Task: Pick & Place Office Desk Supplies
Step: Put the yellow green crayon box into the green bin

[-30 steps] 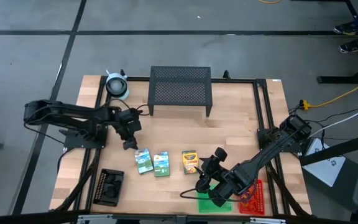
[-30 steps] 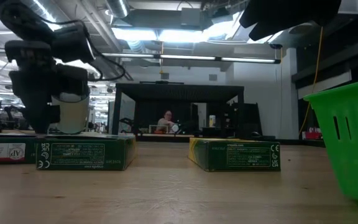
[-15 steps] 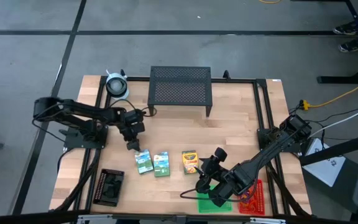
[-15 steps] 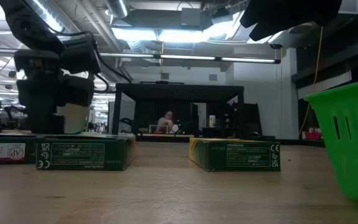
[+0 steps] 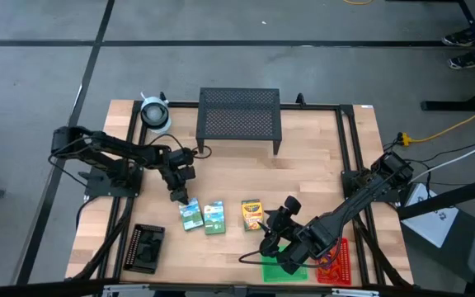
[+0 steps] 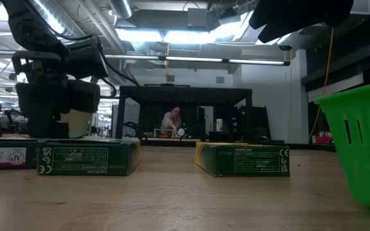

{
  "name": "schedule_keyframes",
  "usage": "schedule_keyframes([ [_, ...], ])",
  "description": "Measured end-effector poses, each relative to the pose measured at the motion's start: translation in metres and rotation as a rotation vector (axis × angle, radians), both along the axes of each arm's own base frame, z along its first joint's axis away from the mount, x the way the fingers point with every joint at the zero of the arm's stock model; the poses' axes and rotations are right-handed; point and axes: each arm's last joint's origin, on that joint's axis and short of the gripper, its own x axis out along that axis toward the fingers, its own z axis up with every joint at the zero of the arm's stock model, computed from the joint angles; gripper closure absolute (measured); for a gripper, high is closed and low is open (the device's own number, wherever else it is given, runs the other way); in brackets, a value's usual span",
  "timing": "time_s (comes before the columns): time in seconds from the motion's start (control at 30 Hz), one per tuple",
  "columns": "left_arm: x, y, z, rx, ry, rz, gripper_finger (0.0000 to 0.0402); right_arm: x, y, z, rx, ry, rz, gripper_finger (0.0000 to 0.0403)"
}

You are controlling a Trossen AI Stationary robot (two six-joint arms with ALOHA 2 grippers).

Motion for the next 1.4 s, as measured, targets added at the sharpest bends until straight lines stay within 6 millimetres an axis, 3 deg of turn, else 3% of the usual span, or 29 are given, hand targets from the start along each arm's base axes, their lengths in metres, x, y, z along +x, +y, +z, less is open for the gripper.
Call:
schedule_keyframes([
  [0.4, 0.009, -0.007, 0.0, -0.039, -0.066, -0.047, 0.0213, 0.0, 0.0, 0.0, 0.002, -0.003, 0.0, 0.0207],
  [0.87, 0.008, -0.006, -0.001, 0.032, -0.089, -0.08, 0.0392, 0.0, 0.0, 0.0, 0.005, 0.0, 0.001, 0.0207],
  [1.17, 0.005, -0.006, 0.005, 0.038, -0.106, -0.082, 0.04, 0.0, 0.0, 0.0, 0.005, 0.0, 0.001, 0.0207],
  [1.4, -0.006, -0.008, 0.027, 0.052, -0.17, -0.076, 0.04, 0.0, 0.0, 0.0, 0.002, 0.001, 0.004, 0.0207],
])
